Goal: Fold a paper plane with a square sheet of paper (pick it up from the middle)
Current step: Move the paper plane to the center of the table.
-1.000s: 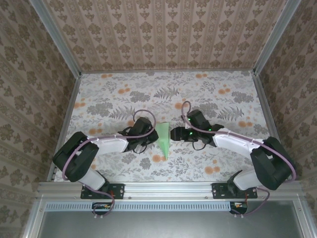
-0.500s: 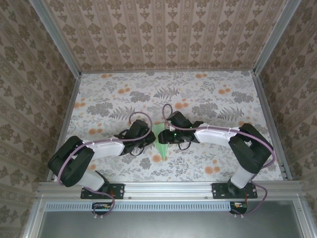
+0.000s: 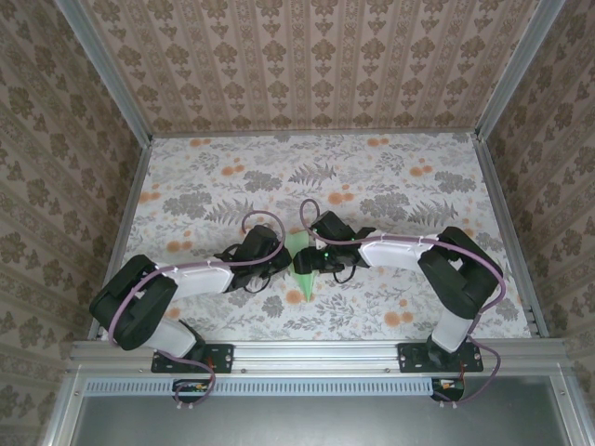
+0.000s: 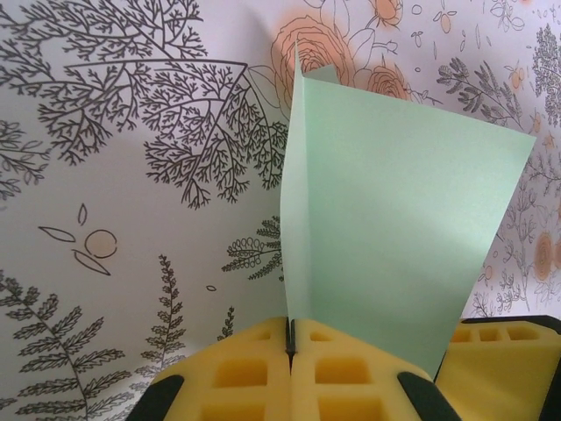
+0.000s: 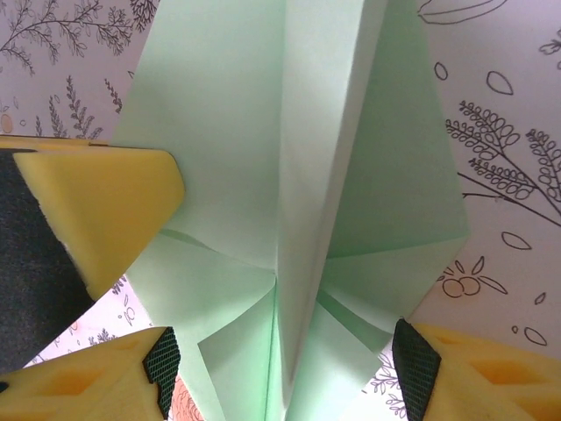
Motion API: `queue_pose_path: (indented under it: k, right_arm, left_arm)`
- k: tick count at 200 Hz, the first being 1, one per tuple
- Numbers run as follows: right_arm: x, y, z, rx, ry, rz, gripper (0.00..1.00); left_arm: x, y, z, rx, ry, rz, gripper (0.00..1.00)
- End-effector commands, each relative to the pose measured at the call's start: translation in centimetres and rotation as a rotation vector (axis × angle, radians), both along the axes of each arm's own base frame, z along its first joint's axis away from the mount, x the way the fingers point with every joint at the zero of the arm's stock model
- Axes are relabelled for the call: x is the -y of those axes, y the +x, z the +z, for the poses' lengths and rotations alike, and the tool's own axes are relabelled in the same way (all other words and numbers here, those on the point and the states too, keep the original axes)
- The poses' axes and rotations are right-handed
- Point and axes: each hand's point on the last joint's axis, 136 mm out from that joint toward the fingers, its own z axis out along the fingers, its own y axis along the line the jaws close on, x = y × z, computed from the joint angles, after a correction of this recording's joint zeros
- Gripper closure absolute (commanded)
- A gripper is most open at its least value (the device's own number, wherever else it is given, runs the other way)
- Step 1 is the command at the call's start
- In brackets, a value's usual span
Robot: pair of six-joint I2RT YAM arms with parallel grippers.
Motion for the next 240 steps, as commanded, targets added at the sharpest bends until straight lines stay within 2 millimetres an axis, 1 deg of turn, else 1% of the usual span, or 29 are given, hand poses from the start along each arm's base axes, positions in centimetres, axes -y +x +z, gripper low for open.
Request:
queue_pose_path:
  k: [1,18,33,64,87,104,118,140,164,193,240]
  right_arm:
    - [-1.0,-0.7,0.2,-0.027,0.024,0.047,0.33]
    - [-1.2,-0.8,0.4,-0.032,0.040,0.053,0.36]
    - [-1.4,-1.0,0.8,-0.028,0.062,0.059,0.40]
    - [-1.6,-1.2,1.1,-0.038,0.086,0.060,0.43]
    - [-1.7,-1.4,0.8,-0.038,0.073,0.064,0.44]
    - [-1.6,-1.6,0.4,-0.024,0.032,0.073,0.41]
    - [-1.4,-1.5,0.2,-0.009,-0.009,0.070,0.41]
    - [-1.2,-1.4,-0.5,-0.002,-0.064,0.063,0.45]
    - [-1.1,-1.2,-0.7,0.008,-0.096,0.053,0.47]
    - [-1.2,-0.8,-0.7,0.013,-0.102,0.030,0.49]
    - [-1.3,-0.1,-0.7,0.020,-0.112,-0.006,0.56]
  left_arm:
    - [-0.3,0.2,0.1,0.004,-0.009,0.023,1.00]
    - [-0.3,0.2,0.1,0.005,-0.009,0.024,1.00]
    - [-0.3,0.2,0.0,0.004,-0.007,0.025,1.00]
    - [-0.3,0.2,0.0,0.002,-0.007,0.026,1.00]
    - [-0.3,0.2,0.0,0.001,-0.010,0.025,1.00]
    - [-0.3,0.2,0.1,0.003,-0.012,0.026,1.00]
    - [-0.2,0.2,0.0,0.003,-0.016,0.025,1.00]
    - [-0.2,0.2,0.1,0.005,-0.027,0.026,1.00]
    - [-0.2,0.1,0.2,0.007,-0.030,0.024,1.00]
    - [-0.1,0.1,0.2,0.007,-0.032,0.022,1.00]
    - [-0.2,0.0,0.1,0.005,-0.033,0.022,1.00]
